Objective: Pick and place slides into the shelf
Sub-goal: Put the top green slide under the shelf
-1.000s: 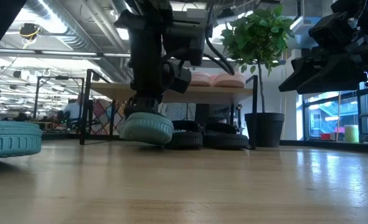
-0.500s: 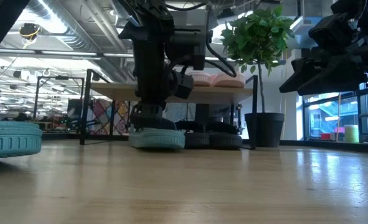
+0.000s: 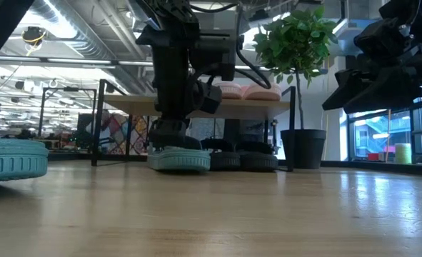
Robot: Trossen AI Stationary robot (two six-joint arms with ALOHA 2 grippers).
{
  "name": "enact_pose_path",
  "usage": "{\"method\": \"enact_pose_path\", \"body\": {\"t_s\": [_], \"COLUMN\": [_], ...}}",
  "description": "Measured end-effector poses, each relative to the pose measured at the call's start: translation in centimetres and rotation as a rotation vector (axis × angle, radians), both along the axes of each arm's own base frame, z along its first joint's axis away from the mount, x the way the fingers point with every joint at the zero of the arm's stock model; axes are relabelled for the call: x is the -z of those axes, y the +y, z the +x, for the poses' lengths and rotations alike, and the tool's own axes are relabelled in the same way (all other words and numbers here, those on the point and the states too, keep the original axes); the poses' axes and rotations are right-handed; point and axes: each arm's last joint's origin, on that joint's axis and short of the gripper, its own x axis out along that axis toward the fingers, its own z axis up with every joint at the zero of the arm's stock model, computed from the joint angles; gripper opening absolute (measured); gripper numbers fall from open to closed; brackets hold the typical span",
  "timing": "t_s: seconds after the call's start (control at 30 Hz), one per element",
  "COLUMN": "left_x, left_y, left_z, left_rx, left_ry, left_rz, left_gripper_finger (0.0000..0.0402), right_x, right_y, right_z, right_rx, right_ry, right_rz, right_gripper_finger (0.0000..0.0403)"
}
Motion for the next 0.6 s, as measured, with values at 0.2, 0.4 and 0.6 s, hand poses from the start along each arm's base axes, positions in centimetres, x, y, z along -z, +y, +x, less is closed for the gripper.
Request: {"method": "enact_pose_path", "body": {"t_s": [0.2, 0.4, 0.6], "left_x": [0.0, 0.0, -0.7], "left_y": [-0.1, -0.3, -1.2], "left_z": [-0.1, -0.4, -1.2], "left_rx": [0.000, -0.019, -0.080], "left_ry": [0.005, 0.022, 0.038], "left_rz": [-0.009, 0.009, 0.051], "left_gripper_finger": [0.0113, 0.0180, 0.0199], "right_x": [0.0, 0.0, 0.0], "right_y": [0.0, 0.0, 0.0], "right_z": [0.0, 0.0, 0.0], "right_rx": [0.005, 0.004, 0.007], "right_ry": [-0.001, 0.000, 0.002], "right_rz": [0.009, 0.009, 0.014], "right_gripper_finger": [0.0257, 0.0257, 0.0257]}}
